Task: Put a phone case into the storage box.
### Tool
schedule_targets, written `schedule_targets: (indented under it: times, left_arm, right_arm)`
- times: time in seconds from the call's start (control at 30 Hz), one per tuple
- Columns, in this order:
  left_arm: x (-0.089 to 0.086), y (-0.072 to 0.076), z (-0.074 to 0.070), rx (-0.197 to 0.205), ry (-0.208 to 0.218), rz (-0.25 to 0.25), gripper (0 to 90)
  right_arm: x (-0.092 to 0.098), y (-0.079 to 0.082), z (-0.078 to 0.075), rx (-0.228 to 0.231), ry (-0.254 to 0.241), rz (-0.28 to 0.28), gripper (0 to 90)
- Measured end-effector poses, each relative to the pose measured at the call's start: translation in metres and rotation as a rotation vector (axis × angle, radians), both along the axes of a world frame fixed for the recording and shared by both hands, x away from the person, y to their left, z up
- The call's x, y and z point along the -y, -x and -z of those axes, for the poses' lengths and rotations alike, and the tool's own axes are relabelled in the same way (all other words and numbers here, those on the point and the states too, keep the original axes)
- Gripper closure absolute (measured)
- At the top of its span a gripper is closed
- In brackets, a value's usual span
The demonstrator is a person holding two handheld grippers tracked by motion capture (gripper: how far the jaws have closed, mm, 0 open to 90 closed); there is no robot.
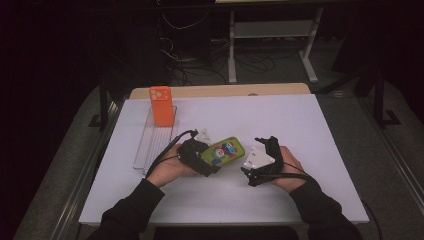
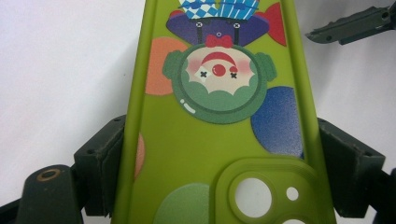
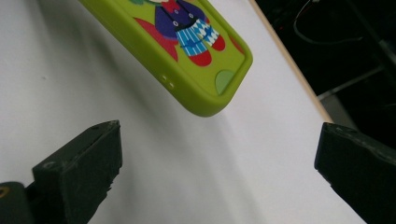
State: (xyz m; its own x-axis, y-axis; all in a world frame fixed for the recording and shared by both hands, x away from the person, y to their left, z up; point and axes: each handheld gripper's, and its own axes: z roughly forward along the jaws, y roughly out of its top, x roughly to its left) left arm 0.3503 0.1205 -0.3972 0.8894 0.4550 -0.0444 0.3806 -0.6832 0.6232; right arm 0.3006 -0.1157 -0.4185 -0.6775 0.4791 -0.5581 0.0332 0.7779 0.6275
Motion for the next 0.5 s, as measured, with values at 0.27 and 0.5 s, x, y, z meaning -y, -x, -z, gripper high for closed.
schedule_targets:
  times: [0.27, 0.5]
  left_arm:
    - [-0.001, -0.001, -0.002, 0.012, -0.020, 0.011, 15.4]
    - [0.000, 0.000, -0.001, 0.003, -0.006, -0.014, 15.4]
  right_arm:
    - [-0.008, 0.005, 0.002, 0.130, 0.145, -0.050, 0.1]
    - [-0.013, 0.008, 0.004, 0.262, 0.248, -0.069, 0.1]
